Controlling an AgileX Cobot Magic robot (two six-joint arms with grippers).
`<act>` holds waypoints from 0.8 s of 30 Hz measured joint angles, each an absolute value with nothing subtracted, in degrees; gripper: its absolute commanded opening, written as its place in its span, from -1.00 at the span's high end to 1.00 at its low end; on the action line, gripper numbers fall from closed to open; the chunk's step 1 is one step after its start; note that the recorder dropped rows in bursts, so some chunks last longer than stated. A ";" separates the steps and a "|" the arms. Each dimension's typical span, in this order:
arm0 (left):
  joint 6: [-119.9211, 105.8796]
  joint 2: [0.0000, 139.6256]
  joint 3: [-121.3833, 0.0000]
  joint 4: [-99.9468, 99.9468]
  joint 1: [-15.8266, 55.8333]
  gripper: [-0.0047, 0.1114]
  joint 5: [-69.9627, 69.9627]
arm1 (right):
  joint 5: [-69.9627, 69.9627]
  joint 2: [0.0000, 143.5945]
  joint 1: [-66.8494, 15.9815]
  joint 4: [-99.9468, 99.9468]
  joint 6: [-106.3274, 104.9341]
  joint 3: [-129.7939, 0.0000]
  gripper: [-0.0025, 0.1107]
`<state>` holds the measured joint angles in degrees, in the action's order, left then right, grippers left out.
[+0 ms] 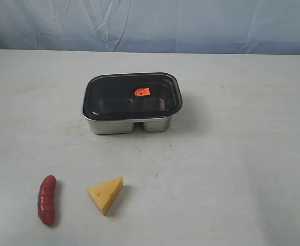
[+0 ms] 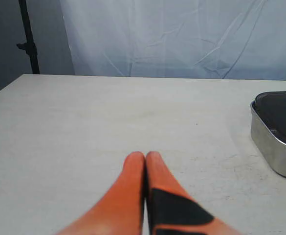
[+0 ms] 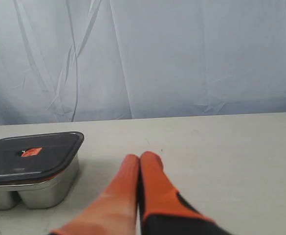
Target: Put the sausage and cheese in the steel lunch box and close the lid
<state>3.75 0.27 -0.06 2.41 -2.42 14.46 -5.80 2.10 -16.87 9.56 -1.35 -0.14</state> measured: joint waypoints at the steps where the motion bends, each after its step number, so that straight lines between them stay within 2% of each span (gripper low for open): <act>1: 3.75 0.27 -0.06 2.41 -2.42 0.92 14.46 | -5.80 2.10 -16.87 9.56 -1.35 -0.14 0.97; 13: 3.75 0.27 -0.06 2.41 -2.42 0.92 14.46 | -5.80 2.10 -16.87 9.98 -1.23 -0.14 0.97; 19: 3.75 0.27 -0.06 2.41 -2.42 0.92 14.46 | 2.39 2.10 -16.87 32.26 12.44 -0.14 0.97; 24: 3.75 0.27 -0.06 2.41 -2.42 0.92 14.46 | 0.86 2.10 -16.87 41.90 17.67 -0.82 0.97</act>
<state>3.75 0.27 -0.06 2.41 -2.42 14.46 0.86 2.10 -16.87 41.90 17.67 -0.82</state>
